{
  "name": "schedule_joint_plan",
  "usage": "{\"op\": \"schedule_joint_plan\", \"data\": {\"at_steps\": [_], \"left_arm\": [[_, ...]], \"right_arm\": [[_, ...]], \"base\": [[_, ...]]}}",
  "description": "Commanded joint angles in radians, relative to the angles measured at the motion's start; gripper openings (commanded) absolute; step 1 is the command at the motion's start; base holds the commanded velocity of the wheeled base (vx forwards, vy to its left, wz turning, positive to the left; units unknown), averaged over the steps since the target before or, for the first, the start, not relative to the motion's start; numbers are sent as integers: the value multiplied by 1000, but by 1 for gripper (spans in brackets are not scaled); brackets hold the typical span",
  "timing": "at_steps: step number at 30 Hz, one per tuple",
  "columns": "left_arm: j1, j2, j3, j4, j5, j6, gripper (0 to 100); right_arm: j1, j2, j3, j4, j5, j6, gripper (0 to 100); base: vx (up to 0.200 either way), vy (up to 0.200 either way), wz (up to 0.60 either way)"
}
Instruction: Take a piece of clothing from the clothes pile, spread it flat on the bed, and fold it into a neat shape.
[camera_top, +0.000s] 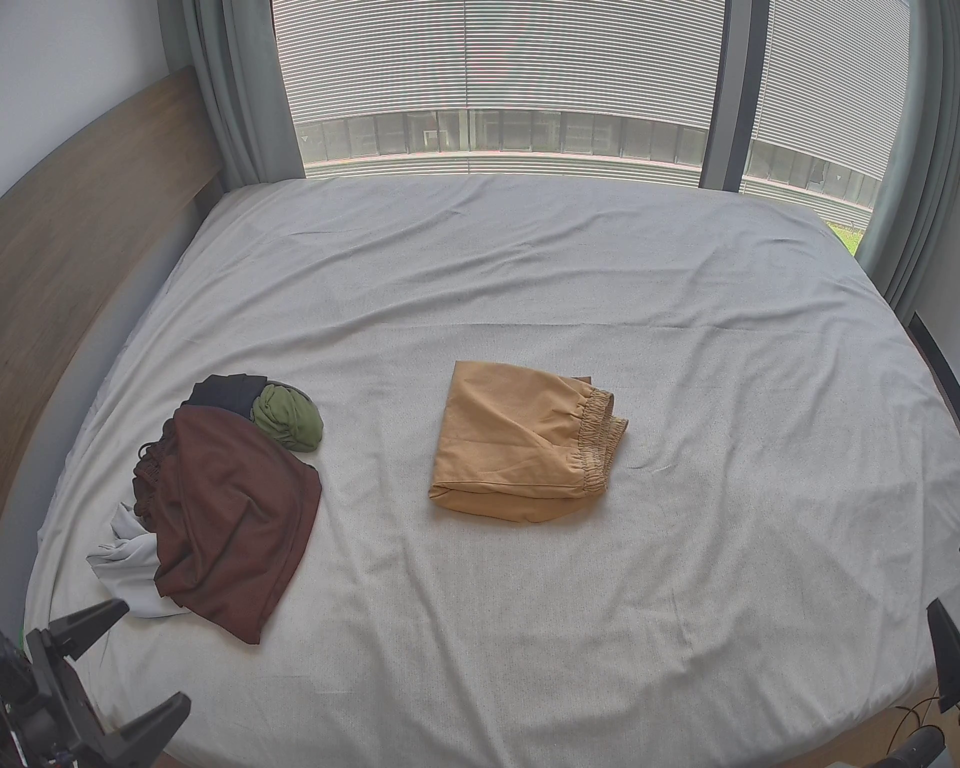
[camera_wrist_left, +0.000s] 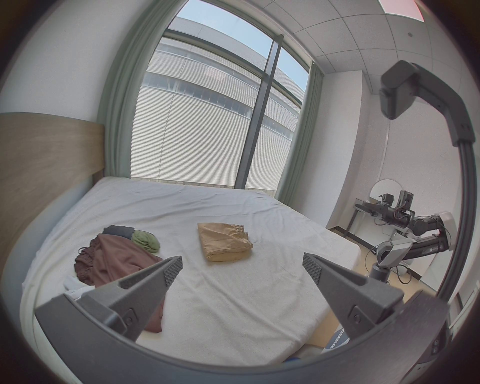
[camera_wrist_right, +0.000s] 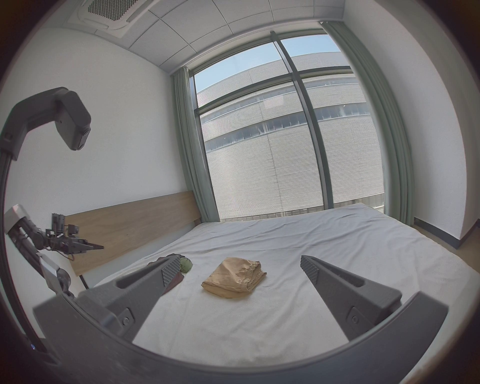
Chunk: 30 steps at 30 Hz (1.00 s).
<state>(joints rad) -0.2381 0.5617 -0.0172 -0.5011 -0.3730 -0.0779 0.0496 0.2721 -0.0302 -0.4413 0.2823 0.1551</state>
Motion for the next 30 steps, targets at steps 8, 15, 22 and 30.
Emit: {"op": "schedule_joint_plan", "data": {"at_steps": [8,15,22,30], "left_arm": [[249,-562,17,431,40,-10,100],[244,-560,17,434,109,-23,100],[244,-557,17,440,259,4,100],[246,-548,17,475,371,58,100]], "right_arm": [[-43,-272,30,374,-453,-92,100],[-43,-272,30,369,-405,-91,100],[-43,-272,30,372,-368,-115,100],[-42,-272,30,383,-301,-94,100]], "base": [[0,0,0],[0,0,0],[0,0,0],[0,0,0]]}}
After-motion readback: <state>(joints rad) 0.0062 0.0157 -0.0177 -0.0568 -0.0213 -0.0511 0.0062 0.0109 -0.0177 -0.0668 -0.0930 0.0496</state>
